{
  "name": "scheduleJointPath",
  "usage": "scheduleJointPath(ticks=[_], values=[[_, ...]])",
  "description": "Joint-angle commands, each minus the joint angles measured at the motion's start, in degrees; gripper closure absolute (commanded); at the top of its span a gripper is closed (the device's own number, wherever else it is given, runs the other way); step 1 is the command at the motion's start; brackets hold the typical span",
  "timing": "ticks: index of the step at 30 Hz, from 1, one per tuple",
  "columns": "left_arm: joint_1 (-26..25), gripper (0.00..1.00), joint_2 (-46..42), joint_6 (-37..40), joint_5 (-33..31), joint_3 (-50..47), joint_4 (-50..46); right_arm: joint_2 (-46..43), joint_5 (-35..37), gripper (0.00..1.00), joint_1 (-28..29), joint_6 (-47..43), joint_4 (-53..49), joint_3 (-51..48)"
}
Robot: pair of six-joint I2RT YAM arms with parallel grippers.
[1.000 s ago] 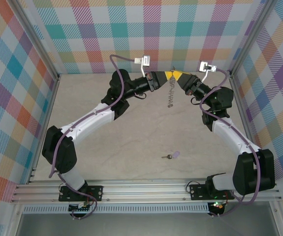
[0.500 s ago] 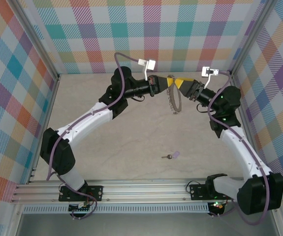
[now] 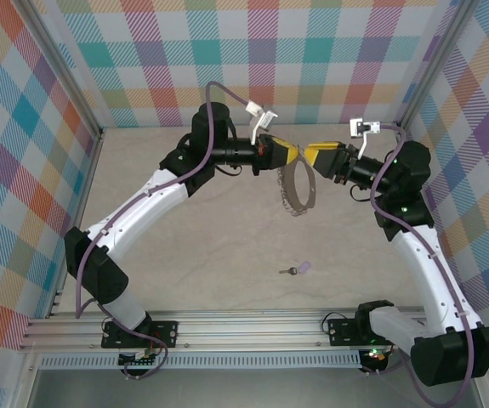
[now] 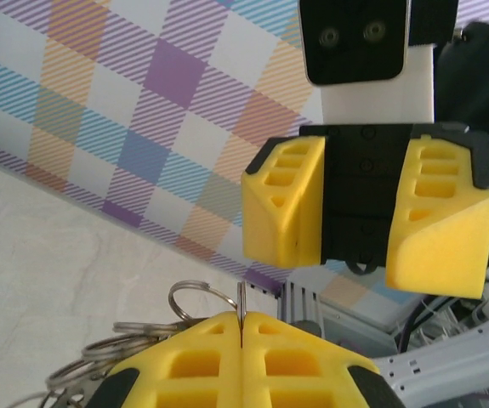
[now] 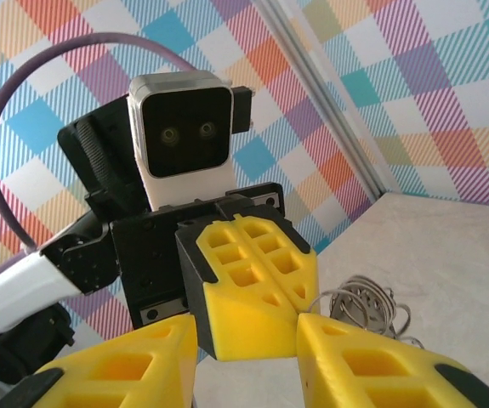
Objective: Put the keys on the keyring
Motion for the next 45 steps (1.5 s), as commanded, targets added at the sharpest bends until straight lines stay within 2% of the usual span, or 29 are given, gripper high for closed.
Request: scheduleJointPath(ticks=[1, 11, 21, 26, 28, 31, 35, 39, 45], values=[[0.6, 1.00, -1.7, 4.9, 3.9, 2.8, -3.8, 0.3, -3.8, 0.64, -0.3, -4.1, -4.0, 2.1], [0.7, 1.00, -1.6, 6.6, 6.5, 3.9, -5.8, 1.6, -7.6, 0.65, -0.3, -5.8, -5.5, 1.3], [0.7, 1.00, -1.5, 6.4, 6.8, 3.9, -5.0, 2.3, -9.9, 0.71, -0.3, -4.4, -2.9, -1.1], [0.7, 1.00, -1.5, 6.0, 6.8, 3.9, -4.5, 2.2, -10.3, 0.72, -0.3, -4.2, -2.6, -1.7], [0.8, 1.00, -1.5, 5.9, 7.1, 3.9, -4.3, 2.3, -10.0, 0.70, -0.3, -4.3, -2.7, -1.9], [0.8, 1.00, -1.6, 5.9, 7.3, 3.9, -4.2, 2.0, -8.5, 0.61, -0.4, -5.4, -4.1, -2.2], [0.7, 1.00, -1.7, 5.9, 7.4, 3.9, -4.4, 2.0, -7.6, 0.59, -0.4, -5.3, -4.0, -2.6], [0.7, 1.00, -1.7, 5.9, 7.6, 3.9, -4.3, 2.4, -7.9, 0.62, -0.5, -4.3, -2.4, -2.9], [0.7, 1.00, -1.3, 5.8, 8.6, 4.0, -4.3, 3.4, -8.7, 0.72, -0.4, -2.1, 0.8, -2.4]])
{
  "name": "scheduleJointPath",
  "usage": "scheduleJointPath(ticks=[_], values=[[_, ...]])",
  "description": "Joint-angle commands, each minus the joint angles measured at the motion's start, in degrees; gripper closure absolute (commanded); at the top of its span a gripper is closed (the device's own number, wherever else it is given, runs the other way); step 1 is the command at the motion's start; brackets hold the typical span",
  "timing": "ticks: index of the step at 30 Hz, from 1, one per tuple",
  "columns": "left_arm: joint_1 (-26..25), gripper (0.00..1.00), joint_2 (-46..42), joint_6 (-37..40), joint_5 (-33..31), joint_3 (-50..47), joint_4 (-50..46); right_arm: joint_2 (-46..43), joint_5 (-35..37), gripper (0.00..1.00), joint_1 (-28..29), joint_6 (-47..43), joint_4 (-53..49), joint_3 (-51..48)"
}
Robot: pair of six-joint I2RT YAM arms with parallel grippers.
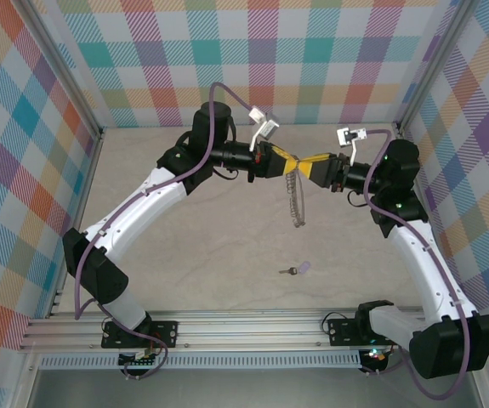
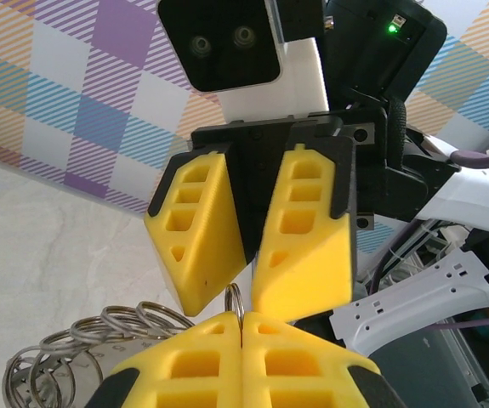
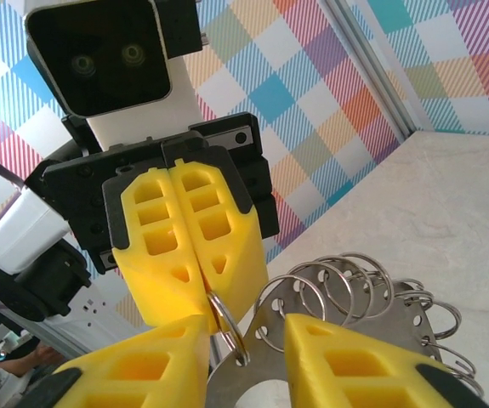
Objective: Put the keys on the keyring
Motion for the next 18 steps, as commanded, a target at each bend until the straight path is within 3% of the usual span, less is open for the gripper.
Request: scheduleJointPath(ticks=[1, 8, 10, 14, 18], values=[[0.4, 1.00, -1.2, -0.1, 2.3, 2.2, 3.0, 0.9, -1.3, 0.74, -0.2, 1.4, 4.1, 0.0], [0.4, 1.00, -0.6, -0.7, 2.7, 2.3, 3.8, 2.2, -2.3, 0.88, -0.2, 3.3, 7.4, 0.1], [0.4, 1.00, -0.4, -1.0, 2.8, 2.3, 3.9, 2.6, -2.6, 0.98, -0.1, 3.9, 8.4, 0.1], [0.5, 1.00, -0.4, -2.4, 0.1, 2.0, 4.8, 2.4, -0.7, 1.00, -0.2, 4.1, 9.8, -0.5], [1.4, 0.76, -2.9, -6.3, -7.4, -2.1, 9.4, 2.0, 3.1, 1.00, -0.2, 4.2, 12.0, -1.5]])
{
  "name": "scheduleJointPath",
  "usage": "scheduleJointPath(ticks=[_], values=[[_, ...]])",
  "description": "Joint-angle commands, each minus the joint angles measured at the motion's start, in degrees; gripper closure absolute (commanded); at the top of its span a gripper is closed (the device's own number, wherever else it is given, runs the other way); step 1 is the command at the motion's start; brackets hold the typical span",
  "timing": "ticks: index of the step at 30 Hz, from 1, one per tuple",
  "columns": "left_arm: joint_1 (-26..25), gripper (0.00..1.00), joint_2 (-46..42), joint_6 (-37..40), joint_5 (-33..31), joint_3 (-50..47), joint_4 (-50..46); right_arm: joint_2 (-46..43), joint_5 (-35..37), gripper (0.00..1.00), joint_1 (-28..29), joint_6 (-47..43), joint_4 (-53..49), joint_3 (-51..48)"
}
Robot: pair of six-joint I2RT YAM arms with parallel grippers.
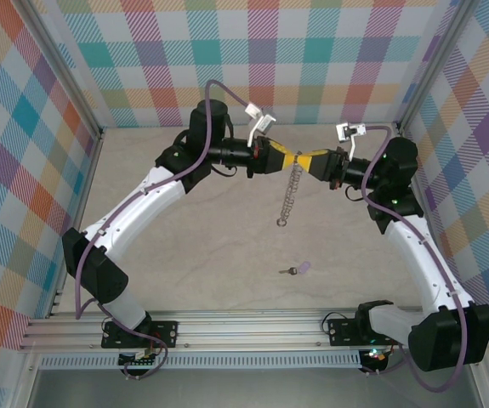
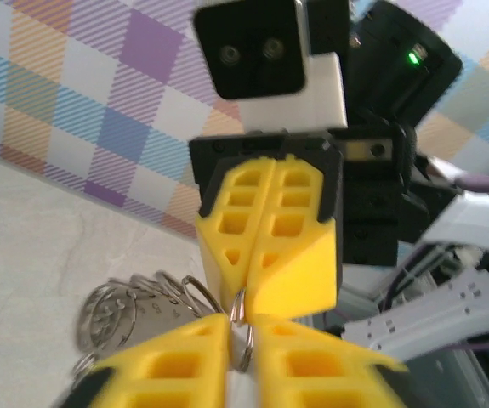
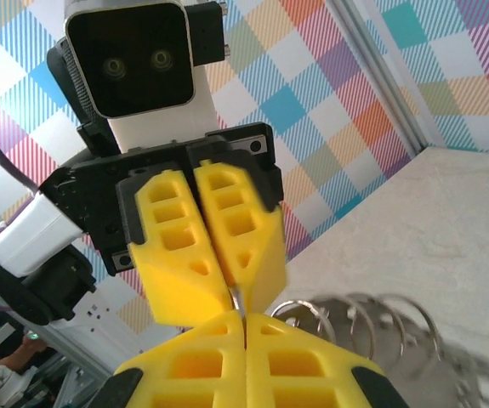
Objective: Put the keys on the keyring
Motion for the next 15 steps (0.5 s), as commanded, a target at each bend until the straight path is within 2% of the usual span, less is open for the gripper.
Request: scheduleJointPath(ticks=[1, 5, 7, 11, 15], values=[[1.1, 0.70, -3.9, -5.1, -6.4, -3.4, 8.6, -0.2, 3.7, 1.00, -0.2, 1.1, 5.0, -1.2], [3.2, 0.50, -7.7, -14.3, -13.3, -11.3, 19.0, -0.3, 6.5, 1.00, -0.3, 3.9, 12.3, -3.0], [3.6, 0.45, -8.9, -18.3, -15.1, -14.6, 23.8, -0.3, 7.8, 1.00, -0.3, 6.2, 17.7, -4.2], [3.6, 0.45, -9.3, -22.6, -15.6, -17.2, 28.8, 0.4, 10.3, 1.00, -0.3, 10.7, 27.5, -5.9], [3.6, 0.51, -8.1, -26.7, -15.0, -17.7, 33.2, 2.1, 12.4, 1.00, -0.3, 15.3, 34.6, -6.4]])
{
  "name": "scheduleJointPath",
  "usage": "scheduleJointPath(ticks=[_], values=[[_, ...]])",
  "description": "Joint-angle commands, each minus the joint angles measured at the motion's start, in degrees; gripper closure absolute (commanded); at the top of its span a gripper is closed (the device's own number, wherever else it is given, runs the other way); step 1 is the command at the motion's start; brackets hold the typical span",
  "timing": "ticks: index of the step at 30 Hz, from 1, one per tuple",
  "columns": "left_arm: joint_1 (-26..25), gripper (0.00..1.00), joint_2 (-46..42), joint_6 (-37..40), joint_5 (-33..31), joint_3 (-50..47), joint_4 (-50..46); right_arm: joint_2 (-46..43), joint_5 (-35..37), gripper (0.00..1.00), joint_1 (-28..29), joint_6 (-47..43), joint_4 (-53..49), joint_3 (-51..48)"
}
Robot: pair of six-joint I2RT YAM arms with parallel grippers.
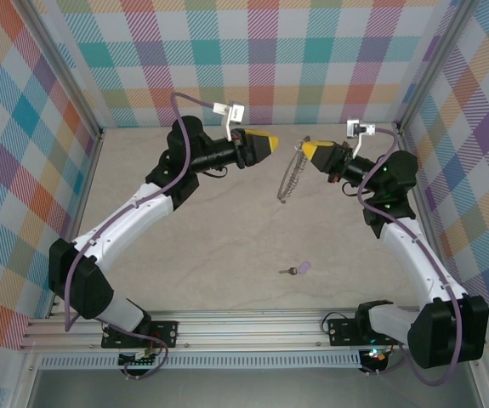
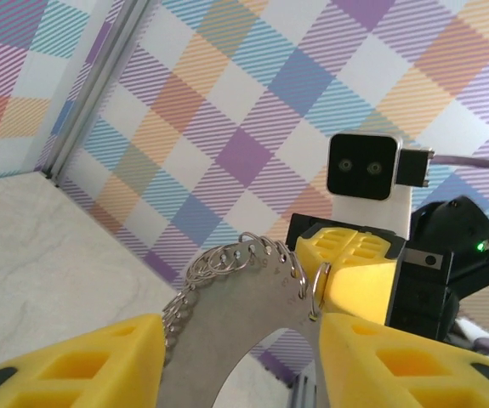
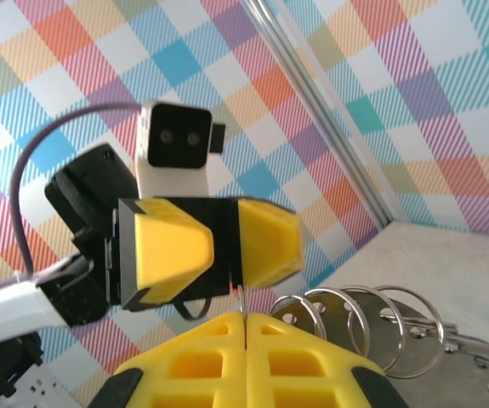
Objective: Put the keys on the keyring
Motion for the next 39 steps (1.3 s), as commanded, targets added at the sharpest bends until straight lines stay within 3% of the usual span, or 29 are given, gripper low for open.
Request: scheduleJointPath(ticks=[1, 7, 11, 39], values=[[0.2, 0.54, 0.0, -6.1, -0.2, -0.4, 9.6, 1.3, 3.2, 1.00, -0.1, 6.0, 13.3, -0.1], [-0.3, 0.62, 2.9, -11.4, 1.8, 0.1, 16.4, 4.5, 5.0, 1.00, 0.0, 11.3, 19.5, 0.0], [-1.3, 0.61, 4.6, -11.9, 2.4, 1.4, 16.7, 6.1, 5.5, 1.00, 0.5, 12.9, 21.7, 0.3], [-4.0, 0.60, 9.7, -12.4, 2.9, 6.3, 17.0, 7.3, 4.5, 1.00, 1.9, 12.7, 20.3, 1.0]])
